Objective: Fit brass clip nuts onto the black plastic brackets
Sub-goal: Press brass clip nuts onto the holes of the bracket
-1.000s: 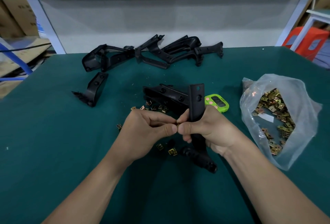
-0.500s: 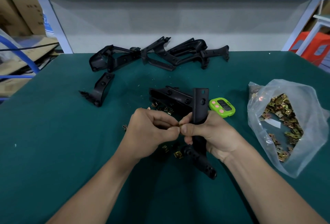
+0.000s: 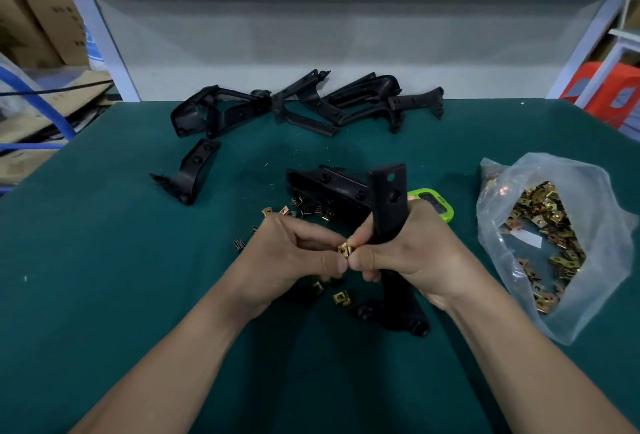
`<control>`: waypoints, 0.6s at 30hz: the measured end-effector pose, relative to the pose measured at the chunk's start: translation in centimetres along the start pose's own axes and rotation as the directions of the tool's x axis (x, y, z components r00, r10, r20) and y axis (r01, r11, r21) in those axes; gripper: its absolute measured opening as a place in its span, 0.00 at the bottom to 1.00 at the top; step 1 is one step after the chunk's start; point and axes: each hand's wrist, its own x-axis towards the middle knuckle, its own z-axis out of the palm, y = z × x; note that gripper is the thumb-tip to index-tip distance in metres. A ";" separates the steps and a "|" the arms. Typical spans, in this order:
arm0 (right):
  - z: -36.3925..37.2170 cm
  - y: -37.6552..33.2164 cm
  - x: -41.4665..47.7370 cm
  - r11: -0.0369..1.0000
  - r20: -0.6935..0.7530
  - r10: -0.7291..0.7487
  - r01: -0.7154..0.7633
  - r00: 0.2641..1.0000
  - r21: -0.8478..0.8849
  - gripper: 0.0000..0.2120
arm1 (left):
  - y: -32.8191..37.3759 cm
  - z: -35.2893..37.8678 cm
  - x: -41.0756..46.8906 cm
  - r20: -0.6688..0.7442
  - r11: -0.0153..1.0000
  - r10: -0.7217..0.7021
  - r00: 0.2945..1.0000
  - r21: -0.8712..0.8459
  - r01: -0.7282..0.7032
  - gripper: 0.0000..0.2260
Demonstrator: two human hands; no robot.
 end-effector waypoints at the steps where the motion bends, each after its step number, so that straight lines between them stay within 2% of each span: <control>1: 0.0 -0.1 -0.1 1.000 0.018 0.004 -0.004 1.000 -0.025 0.09 | 0.1 -0.2 0.0 0.014 0.999 -0.005 1.000 0.037 0.005 0.09; 5: 0.2 0.1 -0.1 0.993 0.050 0.022 -0.016 0.999 -0.117 0.08 | -0.1 -0.5 -0.2 -0.008 0.984 -0.027 1.000 0.173 0.028 0.06; 10: 0.5 0.3 0.1 0.987 -0.006 0.029 -0.030 1.000 -0.156 0.08 | -0.4 0.1 -0.2 -0.098 0.963 0.003 0.995 0.270 0.024 0.06; 15: 1.1 0.4 0.1 0.961 -0.086 -0.040 0.015 0.995 -0.278 0.08 | -0.6 0.3 0.1 -0.183 0.960 0.005 0.983 0.278 0.047 0.10; 18: 1.0 0.3 0.1 0.946 -0.099 -0.065 0.029 0.993 -0.324 0.08 | -0.6 0.2 0.2 -0.127 0.975 -0.020 0.992 0.217 0.047 0.07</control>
